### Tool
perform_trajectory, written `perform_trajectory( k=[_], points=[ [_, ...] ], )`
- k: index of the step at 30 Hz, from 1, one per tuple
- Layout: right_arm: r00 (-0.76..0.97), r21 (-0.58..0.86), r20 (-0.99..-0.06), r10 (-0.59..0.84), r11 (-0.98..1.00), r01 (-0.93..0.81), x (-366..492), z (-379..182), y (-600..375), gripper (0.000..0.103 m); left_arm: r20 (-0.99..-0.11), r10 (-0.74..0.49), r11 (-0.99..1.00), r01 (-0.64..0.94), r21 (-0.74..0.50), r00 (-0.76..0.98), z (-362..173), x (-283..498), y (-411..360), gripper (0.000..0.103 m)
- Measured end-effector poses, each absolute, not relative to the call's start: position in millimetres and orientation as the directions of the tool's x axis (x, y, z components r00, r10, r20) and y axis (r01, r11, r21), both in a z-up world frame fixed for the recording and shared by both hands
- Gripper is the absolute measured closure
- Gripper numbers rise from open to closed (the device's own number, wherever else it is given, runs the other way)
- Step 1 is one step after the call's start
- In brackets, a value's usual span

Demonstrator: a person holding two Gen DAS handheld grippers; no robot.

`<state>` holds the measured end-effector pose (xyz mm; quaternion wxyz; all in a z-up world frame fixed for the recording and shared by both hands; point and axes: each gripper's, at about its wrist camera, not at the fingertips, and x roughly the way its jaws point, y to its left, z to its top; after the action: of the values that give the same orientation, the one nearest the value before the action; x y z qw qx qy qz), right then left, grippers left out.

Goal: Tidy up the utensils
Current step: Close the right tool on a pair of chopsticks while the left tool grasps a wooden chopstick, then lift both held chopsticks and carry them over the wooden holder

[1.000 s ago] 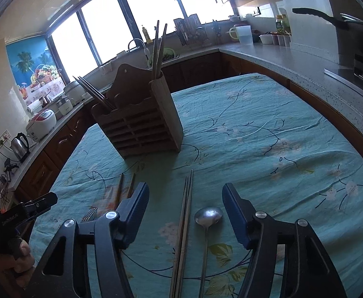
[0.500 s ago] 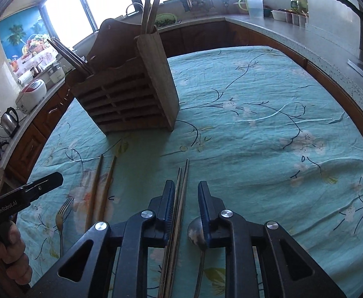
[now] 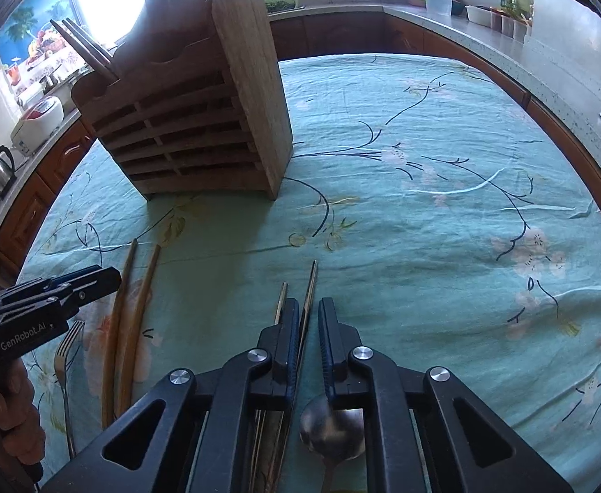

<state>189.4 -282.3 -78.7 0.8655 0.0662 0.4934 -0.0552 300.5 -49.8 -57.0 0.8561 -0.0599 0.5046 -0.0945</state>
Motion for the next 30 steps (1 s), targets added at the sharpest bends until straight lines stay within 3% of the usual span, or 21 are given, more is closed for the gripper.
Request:
perform_trajectory(
  k=[12, 14, 19, 30],
  points=[
    [0.522, 0.051, -0.852, -0.038, 0.987, 0.155, 204, -82, -283, 0.093, -0.861, -0.155, 0.978, 0.196, -0.066, 0.484, -63, 314, -84, 0.076],
    [0.53, 0.05, -0.847, -0.041, 0.986, 0.157, 202, -83, -283, 0.093, -0.856, -0.155, 0.975, 0.214, -0.053, 0.493, -64, 312, -91, 0.088],
    [0.541, 0.076, -0.84, -0.032, 0.981, 0.176, 201, -82, -286, 0.098, -0.854, -0.191, 0.972, 0.213, -0.097, 0.484, -65, 314, -94, 0.099],
    [0.682, 0.241, -0.728, 0.066, 0.956, 0.166, 160, -18, -294, 0.099, -0.757, -0.367, 0.93, 0.21, -0.301, 0.54, -17, 274, -58, 0.1]
  ],
)
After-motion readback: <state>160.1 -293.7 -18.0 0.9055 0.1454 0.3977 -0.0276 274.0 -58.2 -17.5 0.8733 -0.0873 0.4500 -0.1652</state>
